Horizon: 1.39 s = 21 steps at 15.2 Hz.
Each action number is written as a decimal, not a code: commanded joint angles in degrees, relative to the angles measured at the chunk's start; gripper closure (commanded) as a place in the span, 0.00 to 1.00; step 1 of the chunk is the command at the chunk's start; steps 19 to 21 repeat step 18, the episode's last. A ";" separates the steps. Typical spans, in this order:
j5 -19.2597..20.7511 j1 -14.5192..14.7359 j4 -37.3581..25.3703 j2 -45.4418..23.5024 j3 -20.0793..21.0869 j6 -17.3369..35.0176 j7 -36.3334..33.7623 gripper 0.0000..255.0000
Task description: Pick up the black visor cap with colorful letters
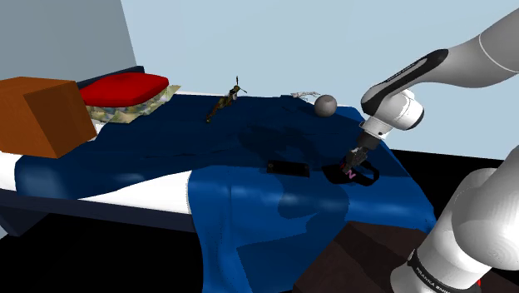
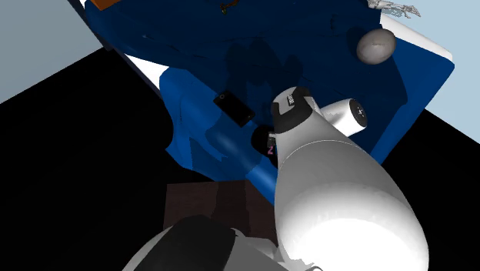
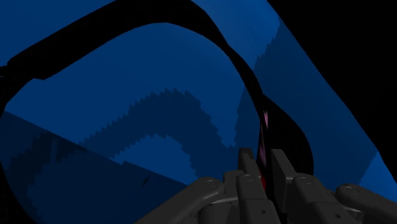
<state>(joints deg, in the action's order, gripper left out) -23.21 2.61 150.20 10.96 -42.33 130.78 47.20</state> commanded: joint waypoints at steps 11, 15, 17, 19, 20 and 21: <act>7.34 -3.28 -2.04 7.80 3.07 -6.75 -8.13 1.00; 9.11 -4.25 -3.30 10.25 4.25 -9.71 -10.56 1.00; 9.52 -4.49 -3.71 10.89 4.58 -10.57 -11.20 1.00; 9.53 -4.50 -3.71 10.89 4.59 -10.57 -11.20 1.00; 9.53 -4.50 -3.71 10.89 4.59 -10.57 -11.20 1.00; 9.53 -4.50 -3.71 10.89 4.59 -10.57 -11.20 1.00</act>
